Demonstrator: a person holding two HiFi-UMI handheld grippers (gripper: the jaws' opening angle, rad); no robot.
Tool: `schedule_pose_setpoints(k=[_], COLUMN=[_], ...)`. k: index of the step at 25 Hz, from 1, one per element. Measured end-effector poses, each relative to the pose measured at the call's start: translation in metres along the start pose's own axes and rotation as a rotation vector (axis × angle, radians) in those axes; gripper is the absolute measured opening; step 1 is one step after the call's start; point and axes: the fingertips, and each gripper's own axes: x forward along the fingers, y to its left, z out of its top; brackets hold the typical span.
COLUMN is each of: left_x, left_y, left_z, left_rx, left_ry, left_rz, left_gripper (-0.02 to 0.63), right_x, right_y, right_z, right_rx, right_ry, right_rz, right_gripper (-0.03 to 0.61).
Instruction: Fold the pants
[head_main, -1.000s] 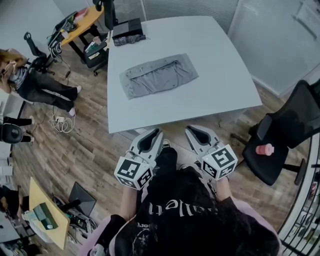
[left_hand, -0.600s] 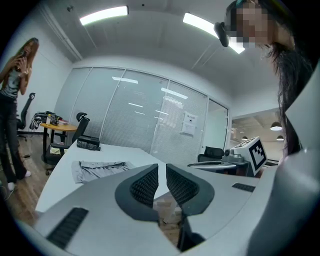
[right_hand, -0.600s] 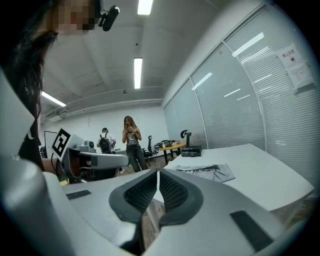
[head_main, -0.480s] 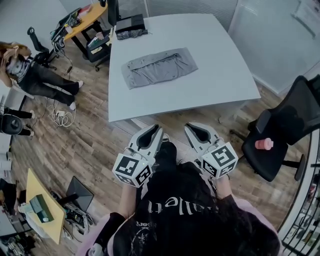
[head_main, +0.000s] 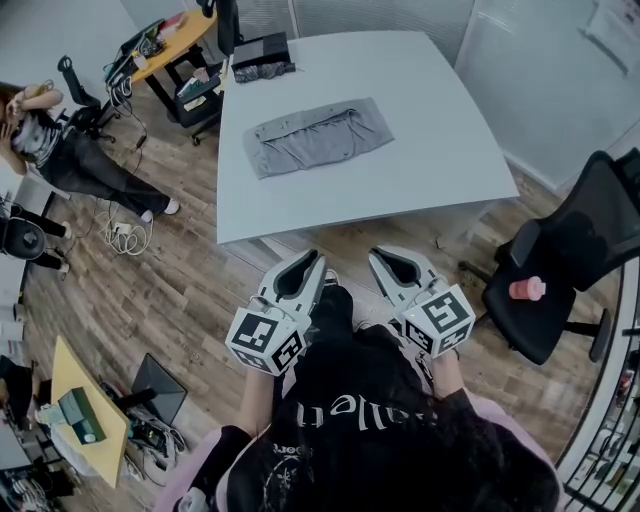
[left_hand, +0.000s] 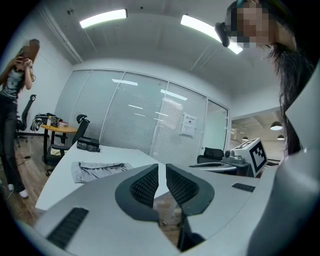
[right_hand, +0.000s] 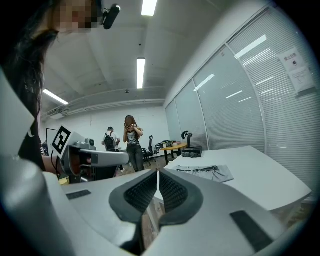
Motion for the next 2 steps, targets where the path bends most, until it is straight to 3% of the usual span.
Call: schedule_pose_setpoints(k=[2], left_x=[0.0006], left_y=[-0.0011], left_z=[0.0016], left_rx=[-0.001], left_ry=[-0.002], left_rz=[0.002], left_gripper=[0.066], right_x=[-0.0014], right_y=[-0.0014], right_z=[0.001], right_rx=[-0.002], right_ry=[0.001], right_rz=[-0.001], right_gripper=[0.029])
